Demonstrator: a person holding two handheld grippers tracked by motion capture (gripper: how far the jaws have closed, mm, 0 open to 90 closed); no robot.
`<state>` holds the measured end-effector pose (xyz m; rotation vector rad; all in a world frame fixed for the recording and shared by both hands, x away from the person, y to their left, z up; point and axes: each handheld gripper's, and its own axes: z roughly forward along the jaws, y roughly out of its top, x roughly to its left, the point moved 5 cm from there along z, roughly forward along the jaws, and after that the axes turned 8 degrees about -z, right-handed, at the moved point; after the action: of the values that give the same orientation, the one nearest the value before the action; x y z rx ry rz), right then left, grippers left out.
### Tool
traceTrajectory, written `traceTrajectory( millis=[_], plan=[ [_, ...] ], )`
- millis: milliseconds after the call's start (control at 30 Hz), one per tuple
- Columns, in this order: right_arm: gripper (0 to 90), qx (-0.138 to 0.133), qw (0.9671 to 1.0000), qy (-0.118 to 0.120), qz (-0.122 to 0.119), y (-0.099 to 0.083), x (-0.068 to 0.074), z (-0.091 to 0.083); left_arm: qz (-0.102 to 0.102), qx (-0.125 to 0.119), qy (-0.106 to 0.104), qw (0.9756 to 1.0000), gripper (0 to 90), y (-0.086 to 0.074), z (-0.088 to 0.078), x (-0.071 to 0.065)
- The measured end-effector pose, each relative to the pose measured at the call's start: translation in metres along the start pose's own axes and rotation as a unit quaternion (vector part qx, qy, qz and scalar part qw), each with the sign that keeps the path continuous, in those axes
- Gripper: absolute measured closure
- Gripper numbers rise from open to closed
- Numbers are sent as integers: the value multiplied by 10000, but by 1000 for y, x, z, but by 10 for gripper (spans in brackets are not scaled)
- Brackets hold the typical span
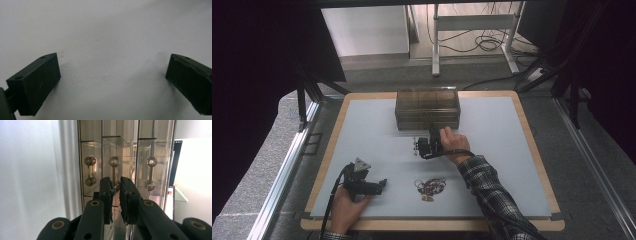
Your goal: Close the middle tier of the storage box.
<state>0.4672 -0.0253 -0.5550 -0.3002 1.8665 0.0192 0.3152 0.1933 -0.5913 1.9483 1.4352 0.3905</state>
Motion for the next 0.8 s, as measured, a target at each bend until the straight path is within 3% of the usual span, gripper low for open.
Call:
traceTrajectory(
  millis=[800],
  plan=[
    [765,-108,9999,-8,24,0,2,-6,0,-1,1,10000,0,0,0,0]
  ],
)
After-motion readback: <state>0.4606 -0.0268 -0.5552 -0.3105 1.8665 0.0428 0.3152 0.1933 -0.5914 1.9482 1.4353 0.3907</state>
